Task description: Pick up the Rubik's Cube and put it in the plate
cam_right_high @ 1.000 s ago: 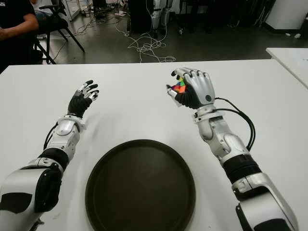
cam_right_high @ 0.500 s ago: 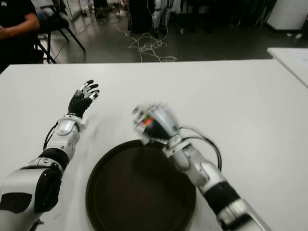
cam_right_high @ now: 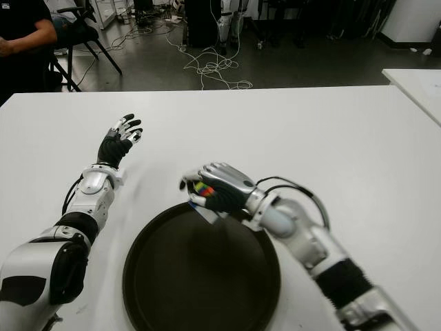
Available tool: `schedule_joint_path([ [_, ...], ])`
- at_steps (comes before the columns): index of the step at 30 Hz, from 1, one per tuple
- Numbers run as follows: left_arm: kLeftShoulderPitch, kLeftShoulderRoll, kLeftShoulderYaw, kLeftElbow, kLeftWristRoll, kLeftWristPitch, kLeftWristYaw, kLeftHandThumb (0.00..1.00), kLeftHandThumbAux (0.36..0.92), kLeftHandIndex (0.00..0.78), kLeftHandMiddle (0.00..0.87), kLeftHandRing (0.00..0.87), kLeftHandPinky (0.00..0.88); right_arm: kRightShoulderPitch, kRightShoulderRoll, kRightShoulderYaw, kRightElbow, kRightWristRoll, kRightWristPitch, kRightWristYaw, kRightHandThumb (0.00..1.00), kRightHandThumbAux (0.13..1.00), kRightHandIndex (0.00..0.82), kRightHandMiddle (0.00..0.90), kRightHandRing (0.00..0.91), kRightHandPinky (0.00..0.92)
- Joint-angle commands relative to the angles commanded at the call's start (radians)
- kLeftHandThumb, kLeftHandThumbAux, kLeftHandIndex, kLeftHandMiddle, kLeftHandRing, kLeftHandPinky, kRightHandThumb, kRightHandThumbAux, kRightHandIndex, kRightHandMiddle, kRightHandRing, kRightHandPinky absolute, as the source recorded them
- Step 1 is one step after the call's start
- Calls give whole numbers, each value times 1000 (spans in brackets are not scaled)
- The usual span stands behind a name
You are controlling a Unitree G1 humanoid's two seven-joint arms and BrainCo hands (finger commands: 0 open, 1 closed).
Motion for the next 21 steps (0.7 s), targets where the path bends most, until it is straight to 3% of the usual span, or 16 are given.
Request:
schedule_joint_path([
  [14,0,5,-8,-1,5,4,0,72,695,108,156,117,94,20,-6,-40,-68,-8,44,82,831,696,403,459,413,428],
  [21,1,5,-5,-1,0,3,-3,65,682,116,159,113,88,21,-10,-42,-88,-22,69,101,834,693,423,449,398,416],
])
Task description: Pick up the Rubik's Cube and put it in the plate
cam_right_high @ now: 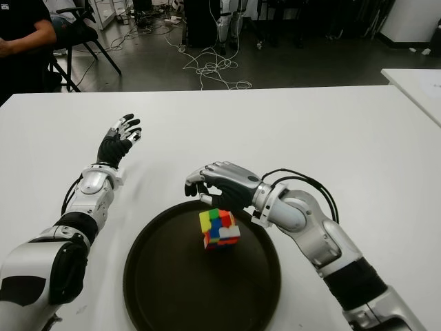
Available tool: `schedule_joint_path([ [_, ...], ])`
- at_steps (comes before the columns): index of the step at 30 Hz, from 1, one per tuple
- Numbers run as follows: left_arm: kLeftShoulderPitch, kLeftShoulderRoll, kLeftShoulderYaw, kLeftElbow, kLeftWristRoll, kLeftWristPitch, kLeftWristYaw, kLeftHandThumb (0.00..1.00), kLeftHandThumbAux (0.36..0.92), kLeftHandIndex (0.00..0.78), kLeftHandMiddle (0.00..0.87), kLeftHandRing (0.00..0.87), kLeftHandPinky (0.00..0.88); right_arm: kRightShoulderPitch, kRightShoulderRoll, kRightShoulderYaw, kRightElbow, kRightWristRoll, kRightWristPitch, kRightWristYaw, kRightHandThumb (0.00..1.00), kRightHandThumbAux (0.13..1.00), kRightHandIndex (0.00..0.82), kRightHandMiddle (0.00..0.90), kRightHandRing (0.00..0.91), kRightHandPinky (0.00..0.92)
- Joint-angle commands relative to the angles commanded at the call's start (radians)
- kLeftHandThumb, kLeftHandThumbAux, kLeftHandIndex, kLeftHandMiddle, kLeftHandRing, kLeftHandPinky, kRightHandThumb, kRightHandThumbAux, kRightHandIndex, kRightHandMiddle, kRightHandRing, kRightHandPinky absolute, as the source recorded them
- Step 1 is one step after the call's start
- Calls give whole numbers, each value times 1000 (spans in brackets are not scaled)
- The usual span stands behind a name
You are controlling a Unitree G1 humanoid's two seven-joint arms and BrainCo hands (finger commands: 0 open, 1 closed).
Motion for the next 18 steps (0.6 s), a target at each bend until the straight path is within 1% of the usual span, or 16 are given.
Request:
schedule_joint_path([
  [5,0,-3,11,0,-12,0,-8,54,664,128,171,125,88,-1,-1,-4,-9,-4,8,12,833,694,416,453,406,420],
  [11,-3,-7,24,1,-25,8,-13,58,667,131,177,133,92,-1,2,-11,-15,-7,16,18,832,695,408,456,415,434],
  [18,-3,-9,29,2,-28,9,-18,69,680,117,161,121,83,5,10,-24,-15,-5,13,8,830,696,403,458,422,444],
])
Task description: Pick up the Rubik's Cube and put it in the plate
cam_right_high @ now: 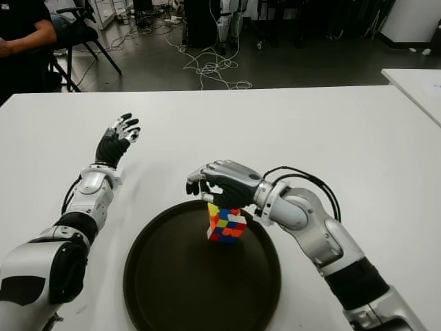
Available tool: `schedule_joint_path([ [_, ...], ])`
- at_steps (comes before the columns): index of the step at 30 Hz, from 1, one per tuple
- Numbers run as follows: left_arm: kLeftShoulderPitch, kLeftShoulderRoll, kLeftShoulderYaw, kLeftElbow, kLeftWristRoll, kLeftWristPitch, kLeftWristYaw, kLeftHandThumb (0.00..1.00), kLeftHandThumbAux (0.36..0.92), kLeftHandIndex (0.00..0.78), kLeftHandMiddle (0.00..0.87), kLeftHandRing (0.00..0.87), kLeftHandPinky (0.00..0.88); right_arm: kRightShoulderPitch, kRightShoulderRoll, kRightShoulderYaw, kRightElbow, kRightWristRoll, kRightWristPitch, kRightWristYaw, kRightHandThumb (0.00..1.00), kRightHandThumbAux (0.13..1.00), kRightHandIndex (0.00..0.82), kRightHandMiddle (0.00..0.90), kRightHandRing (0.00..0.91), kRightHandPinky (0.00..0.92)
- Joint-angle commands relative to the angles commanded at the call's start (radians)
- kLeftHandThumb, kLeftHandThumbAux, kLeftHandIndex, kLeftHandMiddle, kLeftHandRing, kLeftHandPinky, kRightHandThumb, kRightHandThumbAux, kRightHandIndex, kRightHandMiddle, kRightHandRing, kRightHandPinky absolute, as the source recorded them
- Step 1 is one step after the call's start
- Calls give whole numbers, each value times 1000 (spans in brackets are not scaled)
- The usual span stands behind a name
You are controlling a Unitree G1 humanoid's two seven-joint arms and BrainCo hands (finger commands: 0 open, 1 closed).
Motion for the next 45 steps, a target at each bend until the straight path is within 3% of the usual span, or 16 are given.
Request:
schedule_joint_path([
  [12,0,1,-12,2,13,2,14,55,676,121,166,130,104,-8,15,-60,52,13,-33,-76,832,695,411,456,414,438],
  [16,0,0,-12,0,13,-7,18,52,673,124,165,130,102,-57,-9,-127,184,16,-86,-148,832,696,409,453,392,411],
  [20,-1,0,-12,0,13,-7,19,56,676,130,171,133,97,-143,58,-199,428,3,-192,-397,824,703,383,451,327,365],
  [21,-1,0,-12,0,12,-6,20,58,679,131,173,133,96,-155,69,-208,459,12,-209,-423,773,718,388,367,290,329],
  [22,-1,0,-11,0,12,-4,20,59,680,131,173,134,96,-180,103,-269,537,105,-243,-442,755,724,389,337,277,316],
  [23,-1,0,-11,0,11,-3,20,60,682,128,172,132,96,-199,126,-312,596,173,-271,-454,499,759,249,223,178,202],
  [24,-1,0,-9,1,9,0,18,59,682,126,171,132,96,-207,138,-354,646,233,-298,-459,319,776,159,146,113,129],
  [26,-2,0,-7,2,7,2,16,59,680,123,170,131,97,-216,143,-387,700,278,-333,-465,163,778,81,74,58,66],
  [29,-1,0,-8,2,9,-1,15,57,673,121,171,130,96,-224,153,-411,761,242,-383,-577,53,750,26,24,18,21],
  [32,-1,1,-9,2,11,-2,15,57,669,121,171,129,96,-230,162,-416,811,181,-428,-691,17,733,8,7,6,6],
  [34,-1,2,-10,3,11,-1,16,57,667,122,171,130,97,-238,167,-414,846,149,-452,-752,8,730,4,6,3,3],
  [36,-1,2,-10,2,11,-3,15,57,665,121,172,130,98,-262,183,-425,984,150,-460,-828,4,732,4,16,8,4],
  [37,-1,2,-10,1,11,-5,14,59,663,120,172,131,102,-274,192,-434,1055,157,-459,-858,2,748,39,73,68,76],
  [40,2,3,-12,-1,12,-9,12,65,659,117,172,134,115,-294,213,-493,1248,244,-369,-811,0,765,104,165,171,200],
  [45,2,6,-19,-2,18,-3,9,87,685,110,168,137,126,-275,218,-493,1323,247,-275,-806,61,721,170,235,261,301],
])
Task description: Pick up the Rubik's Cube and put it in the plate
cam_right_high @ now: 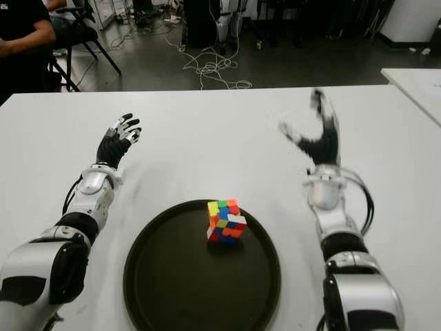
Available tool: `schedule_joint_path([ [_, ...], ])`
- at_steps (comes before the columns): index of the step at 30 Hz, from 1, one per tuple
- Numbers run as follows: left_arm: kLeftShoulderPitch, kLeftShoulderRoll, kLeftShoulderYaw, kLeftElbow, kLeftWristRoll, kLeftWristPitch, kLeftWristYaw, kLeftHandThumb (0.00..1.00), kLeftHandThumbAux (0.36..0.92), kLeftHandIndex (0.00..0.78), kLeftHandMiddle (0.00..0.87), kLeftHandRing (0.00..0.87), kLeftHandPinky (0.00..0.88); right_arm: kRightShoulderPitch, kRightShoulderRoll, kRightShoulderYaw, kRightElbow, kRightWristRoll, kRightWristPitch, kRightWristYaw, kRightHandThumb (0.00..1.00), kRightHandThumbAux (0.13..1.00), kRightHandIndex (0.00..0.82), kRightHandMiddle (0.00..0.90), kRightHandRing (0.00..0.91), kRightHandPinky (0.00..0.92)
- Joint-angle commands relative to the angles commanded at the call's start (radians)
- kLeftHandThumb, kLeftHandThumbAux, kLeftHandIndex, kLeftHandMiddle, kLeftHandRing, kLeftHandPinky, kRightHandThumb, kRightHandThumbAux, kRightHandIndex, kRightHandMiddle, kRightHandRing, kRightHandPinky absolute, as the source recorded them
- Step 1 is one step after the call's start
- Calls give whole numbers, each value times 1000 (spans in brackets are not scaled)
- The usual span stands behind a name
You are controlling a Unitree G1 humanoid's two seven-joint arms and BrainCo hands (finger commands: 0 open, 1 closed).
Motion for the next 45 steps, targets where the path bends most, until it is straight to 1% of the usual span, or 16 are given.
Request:
schedule_joint_path([
  [2,0,0,-2,0,2,1,1,89,693,108,166,136,125,-21,8,8,1,-8,20,-13,82,717,181,250,280,325],
  [5,-1,-1,-3,0,3,1,3,84,696,107,163,133,121,-51,13,13,-3,-5,30,-15,106,715,191,266,301,352],
  [8,-2,-3,0,0,0,4,3,77,694,110,164,134,123,-65,9,19,-20,-8,22,-20,120,715,198,278,313,367],
  [11,-3,-4,1,1,1,7,7,70,683,113,168,140,126,-55,6,33,-39,-23,-2,-39,126,712,201,284,318,367],
  [16,-1,-4,-3,0,7,5,17,64,673,119,175,149,133,-40,1,50,-42,-40,-18,-65,122,719,192,282,315,353],
  [23,-1,-1,-10,0,12,5,16,56,659,115,175,146,133,-48,-10,56,-24,-40,4,-58,98,717,181,281,310,348],
  [32,0,-2,-8,1,9,9,10,78,690,111,170,139,126,-46,-19,62,-23,-38,12,-55,100,716,197,290,315,346],
  [40,0,-5,-3,0,2,9,2,69,680,110,166,138,119,-40,-19,55,-35,-26,-11,-57,74,706,194,282,305,336],
  [45,4,-8,6,-1,-9,1,-7,72,689,113,164,141,133,-34,-17,50,-50,-18,-33,-63,55,702,198,279,295,317],
])
